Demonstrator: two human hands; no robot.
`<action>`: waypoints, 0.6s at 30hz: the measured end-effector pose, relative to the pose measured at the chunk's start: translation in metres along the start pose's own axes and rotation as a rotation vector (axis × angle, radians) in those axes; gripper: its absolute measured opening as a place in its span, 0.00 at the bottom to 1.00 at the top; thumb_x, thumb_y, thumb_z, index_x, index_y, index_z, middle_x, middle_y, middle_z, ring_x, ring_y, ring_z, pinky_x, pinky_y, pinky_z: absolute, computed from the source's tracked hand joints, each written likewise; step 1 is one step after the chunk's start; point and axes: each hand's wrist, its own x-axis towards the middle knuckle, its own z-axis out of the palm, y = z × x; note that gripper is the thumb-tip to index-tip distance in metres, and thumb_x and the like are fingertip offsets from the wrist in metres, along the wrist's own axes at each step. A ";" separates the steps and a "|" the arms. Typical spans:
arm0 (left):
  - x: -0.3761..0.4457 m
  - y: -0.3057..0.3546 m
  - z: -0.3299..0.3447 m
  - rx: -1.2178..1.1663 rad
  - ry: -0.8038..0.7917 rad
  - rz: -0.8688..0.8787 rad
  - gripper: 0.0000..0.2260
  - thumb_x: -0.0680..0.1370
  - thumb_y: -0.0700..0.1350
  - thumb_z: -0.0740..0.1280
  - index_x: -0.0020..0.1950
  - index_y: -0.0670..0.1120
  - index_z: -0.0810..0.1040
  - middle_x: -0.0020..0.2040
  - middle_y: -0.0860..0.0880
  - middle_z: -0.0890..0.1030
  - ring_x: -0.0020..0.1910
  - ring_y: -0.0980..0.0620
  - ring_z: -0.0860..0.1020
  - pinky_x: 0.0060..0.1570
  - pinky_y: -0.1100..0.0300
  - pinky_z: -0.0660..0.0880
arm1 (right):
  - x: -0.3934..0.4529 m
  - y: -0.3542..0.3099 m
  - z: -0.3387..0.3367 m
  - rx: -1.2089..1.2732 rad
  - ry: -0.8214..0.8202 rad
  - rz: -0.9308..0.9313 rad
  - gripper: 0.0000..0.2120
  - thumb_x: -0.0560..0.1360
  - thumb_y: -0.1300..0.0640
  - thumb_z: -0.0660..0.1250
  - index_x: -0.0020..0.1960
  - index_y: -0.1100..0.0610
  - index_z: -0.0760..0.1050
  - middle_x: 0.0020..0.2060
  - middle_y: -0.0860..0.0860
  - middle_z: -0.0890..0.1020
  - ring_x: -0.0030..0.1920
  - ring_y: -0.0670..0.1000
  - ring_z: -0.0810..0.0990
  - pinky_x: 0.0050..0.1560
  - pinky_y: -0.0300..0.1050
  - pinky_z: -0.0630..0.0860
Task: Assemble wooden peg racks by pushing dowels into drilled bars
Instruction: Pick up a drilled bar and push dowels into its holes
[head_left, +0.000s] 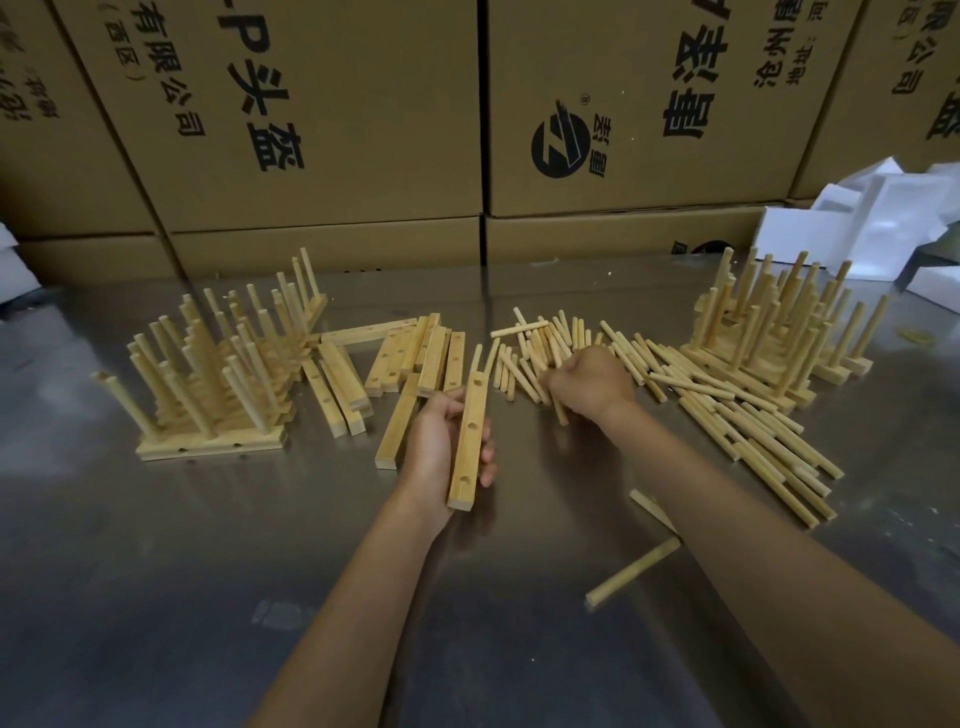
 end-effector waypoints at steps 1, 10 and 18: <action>0.000 0.000 0.000 0.014 -0.005 0.002 0.15 0.82 0.42 0.51 0.59 0.45 0.76 0.31 0.46 0.71 0.23 0.51 0.68 0.18 0.65 0.64 | -0.006 0.002 -0.004 0.038 0.025 -0.024 0.12 0.76 0.55 0.67 0.35 0.56 0.74 0.32 0.51 0.79 0.43 0.55 0.81 0.43 0.43 0.75; -0.003 0.000 0.000 0.231 -0.078 0.000 0.13 0.84 0.53 0.62 0.67 0.56 0.78 0.34 0.48 0.75 0.23 0.53 0.68 0.20 0.63 0.65 | -0.093 0.015 -0.029 0.246 -0.076 -0.394 0.14 0.80 0.63 0.61 0.61 0.49 0.78 0.39 0.47 0.80 0.36 0.45 0.78 0.36 0.39 0.72; -0.014 0.001 0.007 0.452 -0.120 0.118 0.12 0.83 0.55 0.62 0.65 0.64 0.78 0.40 0.48 0.80 0.27 0.52 0.70 0.26 0.61 0.68 | -0.102 0.022 -0.028 0.127 0.107 -0.541 0.14 0.78 0.60 0.63 0.61 0.51 0.80 0.49 0.46 0.82 0.44 0.43 0.80 0.44 0.43 0.78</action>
